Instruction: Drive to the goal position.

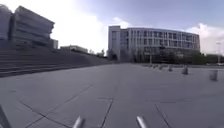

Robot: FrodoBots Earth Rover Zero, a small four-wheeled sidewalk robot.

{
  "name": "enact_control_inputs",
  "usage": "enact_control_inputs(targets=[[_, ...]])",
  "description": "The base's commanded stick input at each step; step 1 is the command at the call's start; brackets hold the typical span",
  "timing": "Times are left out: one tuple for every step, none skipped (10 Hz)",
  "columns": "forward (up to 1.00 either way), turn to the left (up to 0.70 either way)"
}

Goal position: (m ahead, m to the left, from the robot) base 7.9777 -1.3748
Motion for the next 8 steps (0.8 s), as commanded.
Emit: enact_control_inputs(targets=[[1.00,0.00],[1.00,0.00],[1.00,0.00],[1.00,0.00],[1.00,0.00],[1.00,0.00],[1.00,0.00],[1.00,0.00]])
